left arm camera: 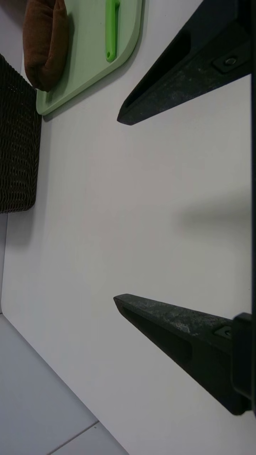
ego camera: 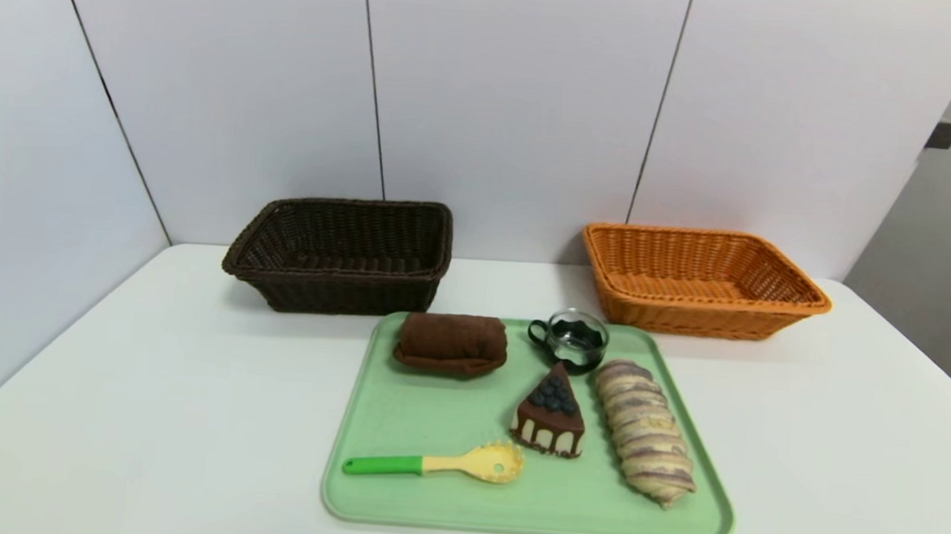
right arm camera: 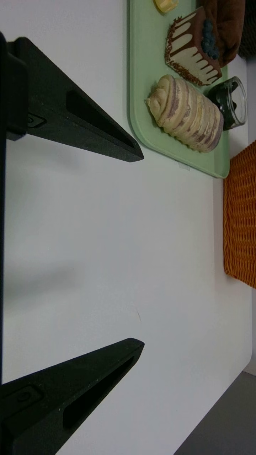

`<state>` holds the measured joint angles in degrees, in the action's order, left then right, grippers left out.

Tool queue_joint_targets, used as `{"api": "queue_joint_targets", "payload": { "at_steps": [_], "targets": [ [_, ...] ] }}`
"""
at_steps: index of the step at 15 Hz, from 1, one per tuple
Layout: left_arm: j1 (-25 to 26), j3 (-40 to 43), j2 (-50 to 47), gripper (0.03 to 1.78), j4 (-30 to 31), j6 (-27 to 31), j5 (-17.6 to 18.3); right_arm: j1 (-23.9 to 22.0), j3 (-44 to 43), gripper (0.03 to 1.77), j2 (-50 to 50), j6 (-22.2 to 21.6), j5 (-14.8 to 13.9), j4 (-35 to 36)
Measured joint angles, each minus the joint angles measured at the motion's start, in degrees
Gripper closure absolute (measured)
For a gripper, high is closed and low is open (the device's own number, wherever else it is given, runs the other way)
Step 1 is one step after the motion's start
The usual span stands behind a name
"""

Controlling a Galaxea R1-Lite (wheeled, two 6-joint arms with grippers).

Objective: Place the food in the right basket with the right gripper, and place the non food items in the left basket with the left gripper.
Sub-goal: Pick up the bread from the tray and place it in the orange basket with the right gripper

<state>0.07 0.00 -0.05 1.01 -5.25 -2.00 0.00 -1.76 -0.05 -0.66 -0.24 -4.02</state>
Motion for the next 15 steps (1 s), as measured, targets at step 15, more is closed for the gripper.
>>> {"api": "queue_joint_targets", "payload": {
  "at_steps": [15],
  "targets": [
    [-0.02, -13.42, 6.83, 0.12, -3.12, 1.35, 8.8, 0.41, -13.84, 0.09, 6.57, 3.3, 12.17, -1.16]
  ]
}}
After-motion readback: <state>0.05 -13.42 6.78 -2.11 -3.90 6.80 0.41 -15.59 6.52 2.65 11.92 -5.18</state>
